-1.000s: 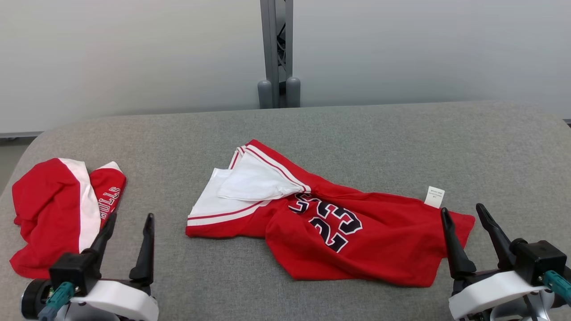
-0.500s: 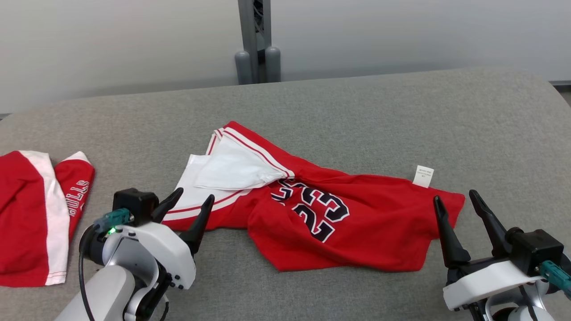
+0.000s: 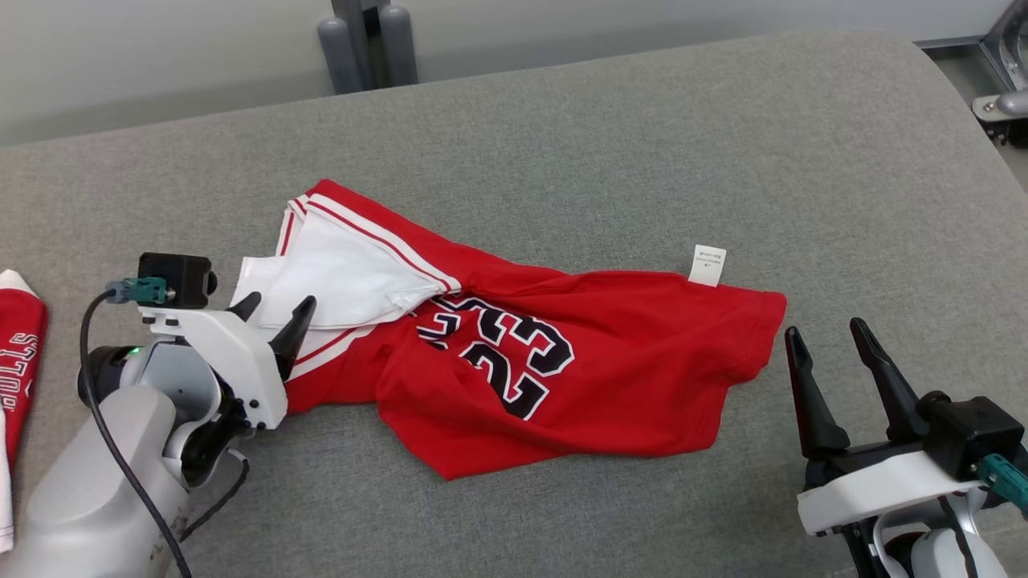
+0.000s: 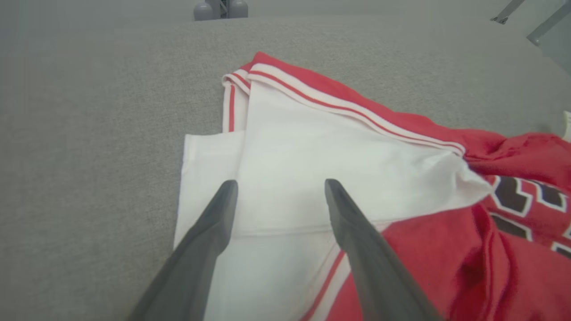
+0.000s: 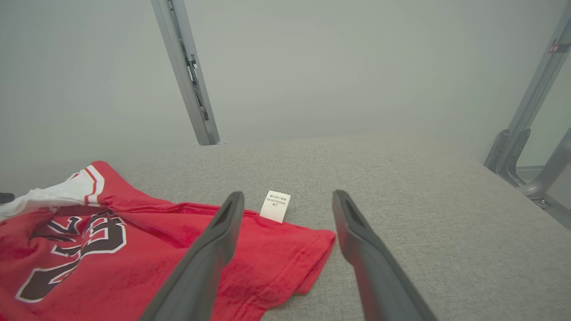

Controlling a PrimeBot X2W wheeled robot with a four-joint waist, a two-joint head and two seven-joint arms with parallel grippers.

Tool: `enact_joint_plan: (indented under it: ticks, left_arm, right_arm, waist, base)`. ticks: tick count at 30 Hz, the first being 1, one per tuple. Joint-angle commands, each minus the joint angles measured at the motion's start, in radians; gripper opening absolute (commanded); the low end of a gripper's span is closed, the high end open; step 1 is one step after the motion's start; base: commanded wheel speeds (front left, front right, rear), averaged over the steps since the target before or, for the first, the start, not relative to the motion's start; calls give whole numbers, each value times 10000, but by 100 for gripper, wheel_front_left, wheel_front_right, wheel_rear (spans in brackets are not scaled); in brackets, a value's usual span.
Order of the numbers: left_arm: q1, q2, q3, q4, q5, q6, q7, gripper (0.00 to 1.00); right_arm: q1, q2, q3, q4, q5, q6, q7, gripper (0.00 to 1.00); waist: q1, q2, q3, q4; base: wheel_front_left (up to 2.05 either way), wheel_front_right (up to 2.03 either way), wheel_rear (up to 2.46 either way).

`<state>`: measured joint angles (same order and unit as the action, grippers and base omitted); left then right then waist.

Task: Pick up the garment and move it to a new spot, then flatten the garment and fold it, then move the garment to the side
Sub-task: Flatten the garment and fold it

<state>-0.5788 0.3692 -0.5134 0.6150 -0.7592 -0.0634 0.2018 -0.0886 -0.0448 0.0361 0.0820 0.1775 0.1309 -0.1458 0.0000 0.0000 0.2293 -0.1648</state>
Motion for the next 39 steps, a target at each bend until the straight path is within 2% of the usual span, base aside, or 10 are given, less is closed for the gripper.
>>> enact_joint_plan:
  ticks: [1, 12, 13, 14, 16, 17, 22, 29, 33, 39]
  left_arm:
    - [-174, 58, 50, 124, -113, -79, -5, 100]
    - [-781, -83, -220, 1304, -417, -548, 296, 100]
    - [-807, -84, -268, 1309, -435, -589, 332, 91]
    - [-836, -90, -312, 1310, -449, -594, 327, 58]
    - [-896, -56, -373, 1260, -376, -618, 122, 13]
    - [-902, -37, -390, 1267, -354, -627, 53, 0]
    - [-1069, 21, -433, 1301, -137, -542, -368, 0]
    - [-1243, 74, -503, 1121, -28, -413, -476, 0]
    - [-1315, 95, -564, 936, 32, -370, -408, 0]
    - [-1516, 65, -668, 722, 83, -319, -298, 0]
  right_arm:
    - [-112, -49, -18, 29, 37, -3, -106, 100]
    - [-387, -51, -106, 288, 19, -3, -312, 100]
    - [-404, -49, -110, 314, 20, -3, -328, 100]
    - [-420, -51, -119, 336, 10, -3, -326, 100]
    - [-455, -51, -124, 372, -3, -3, -354, 100]
    - [-482, -51, -126, 385, -2, -3, -366, 100]
    - [-610, -52, -243, 470, -54, -3, -419, 100]
    - [-1199, -51, -955, 854, -331, -3, -346, 100]
    - [-1765, -54, -998, 1620, -200, -3, -79, 100]
    - [-2696, -379, -282, 3338, 441, -3, 419, 100]
  waist:
    - [0, 0, 137, -111]
    - [0, 0, 398, -84]
    - [0, 0, 404, -73]
    - [0, 0, 410, -59]
    - [0, 0, 429, -42]
    - [0, 0, 440, -37]
    - [0, 0, 496, -25]
    - [0, 0, 611, -20]
    - [0, 0, 746, 52]
    - [0, 0, 993, 240]
  base:
    - [0, 0, 0]
    - [0, 0, 0]
    - [0, 0, 0]
    - [0, 0, 0]
    - [0, 0, 0]
    - [0, 0, 0]
    - [0, 0, 0]
    - [0, 0, 0]
    - [0, 0, 0]
    - [0, 0, 0]
